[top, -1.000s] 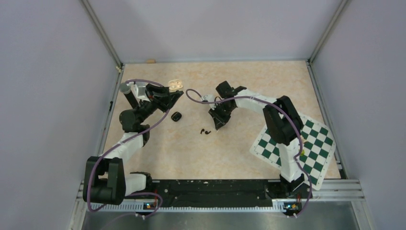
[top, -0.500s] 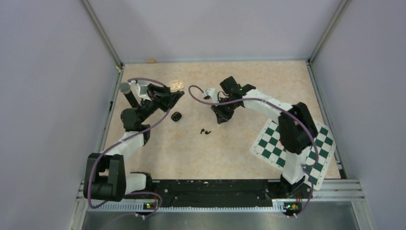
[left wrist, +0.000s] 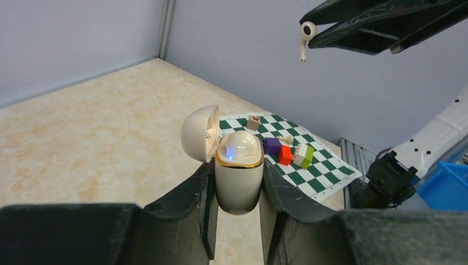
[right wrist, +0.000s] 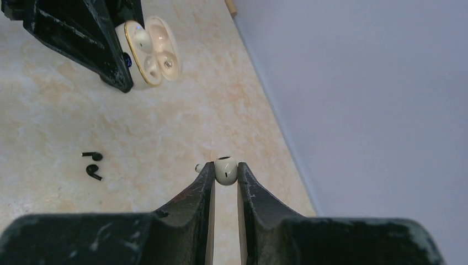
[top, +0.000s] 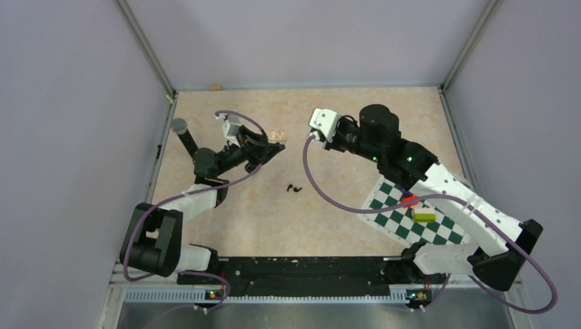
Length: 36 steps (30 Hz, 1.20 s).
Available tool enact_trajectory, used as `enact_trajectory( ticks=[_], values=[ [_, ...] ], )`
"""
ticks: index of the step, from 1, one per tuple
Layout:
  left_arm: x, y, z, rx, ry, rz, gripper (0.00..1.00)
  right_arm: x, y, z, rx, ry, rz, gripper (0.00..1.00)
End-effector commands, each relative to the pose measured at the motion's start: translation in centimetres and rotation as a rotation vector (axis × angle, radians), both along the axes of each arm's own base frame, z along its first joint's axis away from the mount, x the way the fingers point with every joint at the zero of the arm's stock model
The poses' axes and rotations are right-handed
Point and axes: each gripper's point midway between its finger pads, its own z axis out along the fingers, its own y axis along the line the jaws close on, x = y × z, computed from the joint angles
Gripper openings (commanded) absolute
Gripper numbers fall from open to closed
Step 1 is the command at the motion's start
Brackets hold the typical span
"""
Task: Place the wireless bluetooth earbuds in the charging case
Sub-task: Insert the right earbud into the right side groove of the charging case.
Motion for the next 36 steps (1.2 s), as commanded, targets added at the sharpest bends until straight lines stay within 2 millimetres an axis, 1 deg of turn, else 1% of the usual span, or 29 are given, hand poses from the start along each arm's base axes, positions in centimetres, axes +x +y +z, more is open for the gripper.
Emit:
enact_trajectory(
  ticks=[1, 7, 12, 14, 17, 22, 27, 29, 36],
  values=[
    [-0.5, -1.6, 0.7, 0.019, -0.051, -0.062, 0.00, 0.1, 0.6, 0.5, -0.049, -0.082, -0.035, 0.08],
    [-2.1, -3.7, -0.7, 0.064, -0.050, -0.171, 0.00, -1.5, 2.2, -0.3, -0.043, -0.072, 0.011, 0.07],
    [-3.3, -4.7, -1.2, 0.079, -0.048, -0.257, 0.00, -2.4, 2.6, -0.9, -0.043, -0.070, 0.045, 0.06],
    [-3.9, -5.0, -1.2, 0.082, -0.052, -0.286, 0.00, -2.7, 2.7, -1.5, -0.054, -0.068, 0.061, 0.06],
    [-4.4, -5.3, -1.2, 0.084, -0.054, -0.316, 0.00, -3.3, 2.8, -2.4, -0.071, -0.065, 0.085, 0.06],
    [-5.0, -5.6, -1.2, 0.091, -0.054, -0.350, 0.00, -4.3, 3.6, -3.1, -0.078, -0.059, 0.132, 0.06],
    [-5.2, -5.7, -1.4, 0.097, -0.046, -0.361, 0.00, -4.6, 4.1, -3.3, -0.085, -0.063, 0.137, 0.05],
    [-5.2, -5.8, -1.5, 0.100, -0.043, -0.363, 0.00, -4.4, 3.9, -3.4, -0.092, -0.070, 0.118, 0.05],
    [-5.1, -5.8, -1.7, 0.104, -0.036, -0.364, 0.00, -4.5, 4.1, -3.7, -0.102, -0.085, 0.120, 0.04]
  ],
)
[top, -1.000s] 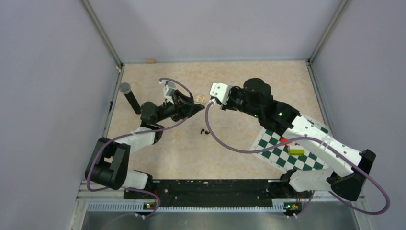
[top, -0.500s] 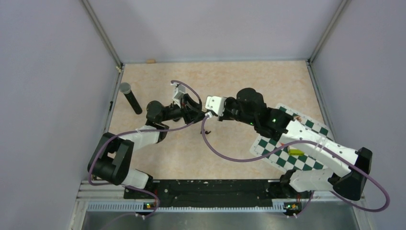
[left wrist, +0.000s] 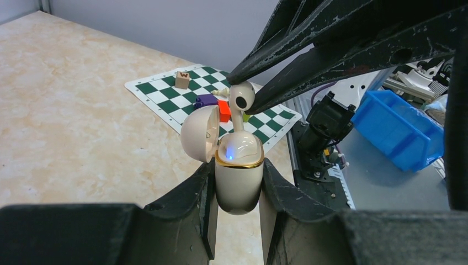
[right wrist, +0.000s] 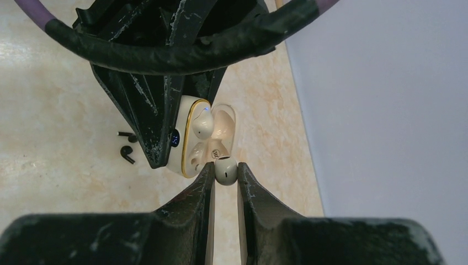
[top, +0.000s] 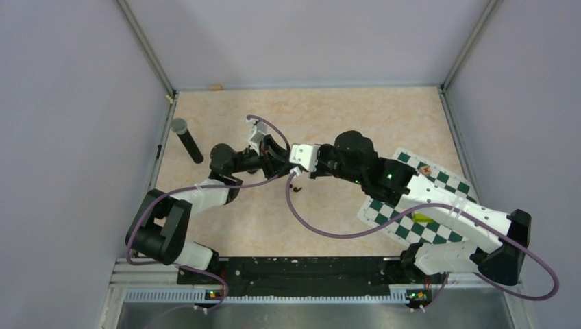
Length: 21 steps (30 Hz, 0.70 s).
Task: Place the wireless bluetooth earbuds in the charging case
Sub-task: Insert the right earbud into the right side groove of the charging case.
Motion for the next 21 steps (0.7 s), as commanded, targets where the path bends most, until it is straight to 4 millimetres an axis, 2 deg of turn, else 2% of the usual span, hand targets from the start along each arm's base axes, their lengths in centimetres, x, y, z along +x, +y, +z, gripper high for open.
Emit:
enact_trajectory(
  ticks=[1, 21],
  values=[
    [0.1, -0.3, 1.4, -0.019, -0.061, -0.014, 0.00, -0.4, 0.2, 1.5, 0.040, -0.051, 0.007, 0.04],
    [0.2, -0.3, 1.5, -0.019, -0.060, -0.011, 0.00, -1.0, 0.9, 0.5, 0.025, -0.049, 0.025, 0.04]
  ],
)
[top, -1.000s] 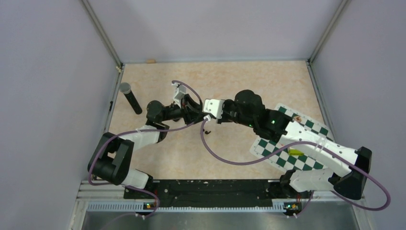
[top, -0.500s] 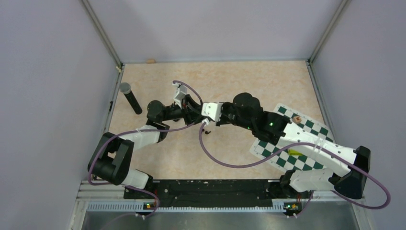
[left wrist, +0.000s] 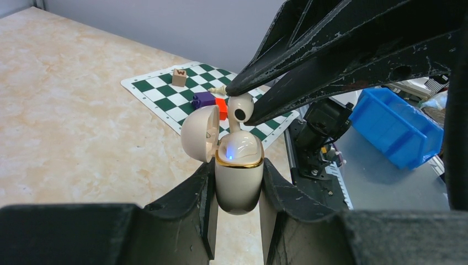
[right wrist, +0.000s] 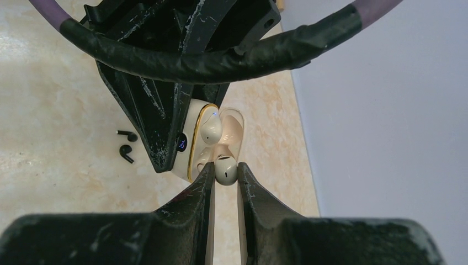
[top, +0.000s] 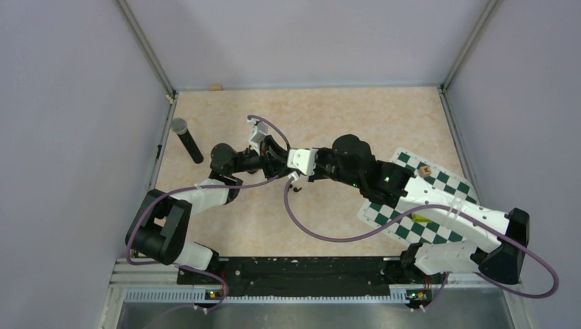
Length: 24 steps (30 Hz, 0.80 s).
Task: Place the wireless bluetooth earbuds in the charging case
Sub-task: Insert the right earbud into the right side groove of the charging case.
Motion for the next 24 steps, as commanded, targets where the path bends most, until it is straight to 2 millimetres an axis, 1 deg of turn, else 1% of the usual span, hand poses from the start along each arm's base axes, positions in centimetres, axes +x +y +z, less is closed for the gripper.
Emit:
enact_trajectory(
  ticks=[1, 7, 8, 11, 13, 15, 22, 24],
  values=[
    [0.3, -0.2, 1.7, -0.025, -0.067, -0.003, 0.00, -0.6, 0.6, 1.3, 0.049, -0.024, 0.014, 0.04],
    [0.2, -0.1, 2.0, -0.034, -0.086, 0.002, 0.00, -0.5, 0.6, 1.3, 0.052, -0.021, 0.002, 0.04],
    [0.1, 0.0, 2.1, -0.039, -0.092, 0.001, 0.00, -0.6, 0.6, 1.3, 0.050, -0.017, 0.005, 0.05],
    [0.0, 0.1, 2.3, -0.049, -0.100, 0.003, 0.00, -0.9, 0.7, 1.3, 0.050, 0.001, 0.016, 0.13],
    [0.0, 0.2, 2.5, -0.052, -0.106, 0.004, 0.00, -1.0, 0.8, 1.7, 0.063, 0.011, 0.017, 0.17],
    [-0.1, 0.2, 2.6, -0.056, -0.109, 0.005, 0.00, -1.1, 0.9, 2.1, 0.079, 0.019, 0.015, 0.18],
    [-0.7, 0.5, 3.2, -0.086, -0.132, -0.001, 0.00, -1.2, 1.1, 3.2, 0.116, 0.041, 0.013, 0.19],
    [-0.6, 0.5, 3.3, -0.092, -0.132, 0.002, 0.00, -1.2, 1.2, 3.5, 0.126, 0.045, 0.011, 0.24]
  ],
)
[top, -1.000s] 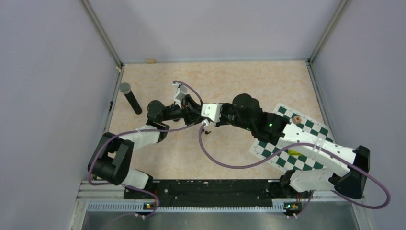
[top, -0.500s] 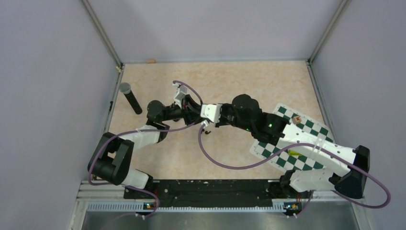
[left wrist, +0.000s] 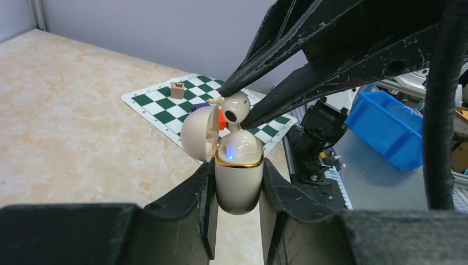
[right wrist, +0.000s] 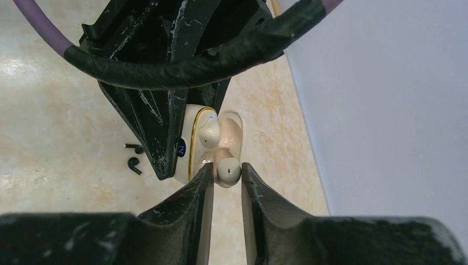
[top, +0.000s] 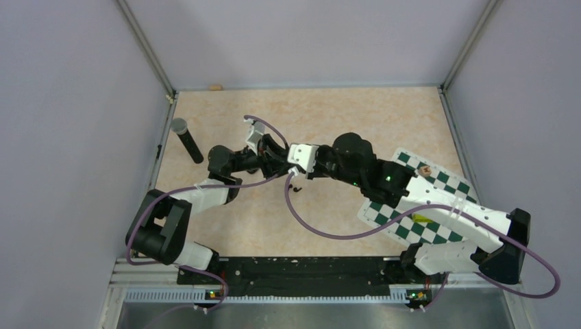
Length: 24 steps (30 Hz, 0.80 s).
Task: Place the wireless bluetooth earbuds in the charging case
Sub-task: Insert the right earbud into the right side groove of the charging case.
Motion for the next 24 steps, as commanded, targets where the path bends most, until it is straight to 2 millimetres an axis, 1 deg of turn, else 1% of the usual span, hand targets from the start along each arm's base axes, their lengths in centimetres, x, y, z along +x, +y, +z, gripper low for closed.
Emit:
enact_trajectory(
  ticks=[1, 3, 7, 15, 19, 21, 24],
  values=[
    [-0.2, 0.4, 2.3, -0.068, -0.100, 0.018, 0.00, -1.0, 0.9, 2.6, 0.078, 0.020, 0.028, 0.27],
    [-0.3, 0.5, 2.4, -0.074, -0.101, 0.019, 0.00, -1.2, 0.9, 2.9, 0.087, 0.027, 0.031, 0.32],
    [-0.4, 0.5, 2.5, -0.077, -0.106, 0.019, 0.00, -1.2, 1.0, 3.8, 0.111, 0.033, 0.024, 0.36],
    [-0.5, 0.6, 2.6, -0.080, -0.115, 0.015, 0.00, -0.8, 0.9, 6.6, 0.190, 0.053, -0.028, 0.55],
    [-0.7, 0.7, 3.0, -0.089, -0.125, 0.012, 0.00, -1.0, 0.6, 7.6, 0.215, 0.062, -0.030, 0.66],
    [-0.8, 0.9, 3.3, -0.099, -0.133, 0.013, 0.00, -1.1, 0.1, 8.4, 0.235, 0.059, -0.045, 0.70],
    [-1.3, 1.5, 4.5, -0.135, -0.169, 0.019, 0.00, -0.8, -1.3, 10.7, 0.304, 0.053, -0.081, 0.77]
  ],
)
